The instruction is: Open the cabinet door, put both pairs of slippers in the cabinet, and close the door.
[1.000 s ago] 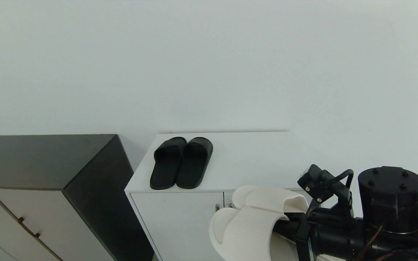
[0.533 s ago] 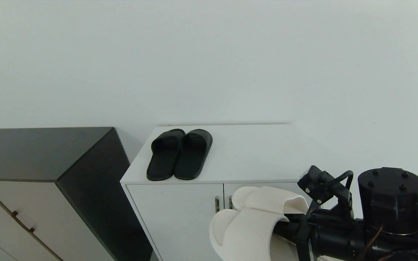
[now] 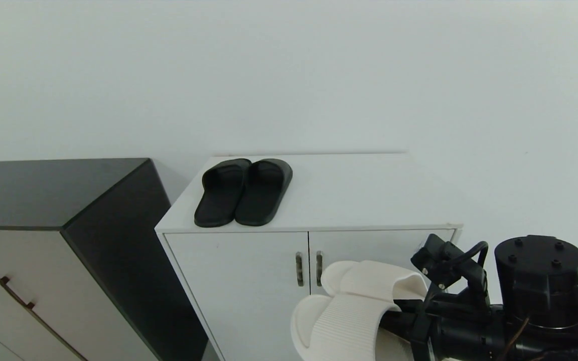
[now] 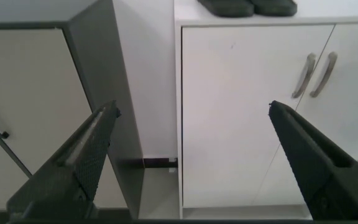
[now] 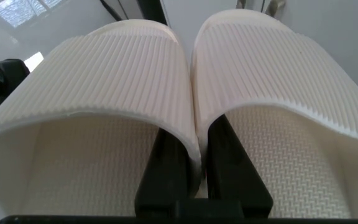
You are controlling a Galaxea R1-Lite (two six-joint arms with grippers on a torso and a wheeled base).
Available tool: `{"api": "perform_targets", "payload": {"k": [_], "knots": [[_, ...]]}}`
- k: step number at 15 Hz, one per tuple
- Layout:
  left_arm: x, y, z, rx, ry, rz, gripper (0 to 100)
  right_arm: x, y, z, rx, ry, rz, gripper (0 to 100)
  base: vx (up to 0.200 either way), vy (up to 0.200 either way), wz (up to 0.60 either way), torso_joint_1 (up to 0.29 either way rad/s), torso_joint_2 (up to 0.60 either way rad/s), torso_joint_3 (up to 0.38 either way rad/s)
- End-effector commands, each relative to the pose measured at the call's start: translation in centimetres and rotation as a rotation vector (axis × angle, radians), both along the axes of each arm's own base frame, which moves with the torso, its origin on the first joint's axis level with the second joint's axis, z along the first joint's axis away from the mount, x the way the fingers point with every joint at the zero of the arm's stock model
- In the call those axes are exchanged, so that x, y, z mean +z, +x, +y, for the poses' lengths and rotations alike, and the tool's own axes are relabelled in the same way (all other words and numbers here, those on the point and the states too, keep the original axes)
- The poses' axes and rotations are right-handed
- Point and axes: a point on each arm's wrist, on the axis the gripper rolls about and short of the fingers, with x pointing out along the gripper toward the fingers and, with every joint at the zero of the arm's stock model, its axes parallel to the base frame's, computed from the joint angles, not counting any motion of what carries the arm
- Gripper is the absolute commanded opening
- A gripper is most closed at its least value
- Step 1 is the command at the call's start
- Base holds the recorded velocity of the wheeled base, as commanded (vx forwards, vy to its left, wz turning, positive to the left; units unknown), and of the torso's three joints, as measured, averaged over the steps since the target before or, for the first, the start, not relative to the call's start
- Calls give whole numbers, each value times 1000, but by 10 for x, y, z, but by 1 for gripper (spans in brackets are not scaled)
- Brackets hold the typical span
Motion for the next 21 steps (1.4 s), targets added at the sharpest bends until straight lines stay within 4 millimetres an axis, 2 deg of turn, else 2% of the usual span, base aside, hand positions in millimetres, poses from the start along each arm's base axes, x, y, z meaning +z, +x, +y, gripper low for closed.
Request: {"api": "perform_targets", "payload": {"k": [1,13,16,17,18,21], "knots": [[0,0,0,1,0,2,100,-1,-1,0,4,-3,3,0,0,0,0,-227,549,320],[2,0,0,11,-6,-6,100,-1,-3,-1,10,-4,3,0,0,0,0,-194,513,317],[42,-1,0,4,-58,-35,100,-3,-6,-1,21,-15,-3,0,0,0,0,-144,471,328],[45,3,0,-2,-58,-9,100,-3,-6,-1,23,-18,-5,0,0,0,0,-134,466,330],[49,15,-1,-54,-60,66,100,-3,-7,-1,28,-19,-6,0,0,0,0,-110,461,354],[55,29,-6,-252,-100,142,100,-3,-10,-2,34,-17,-9,0,0,0,0,-93,448,359]]}}
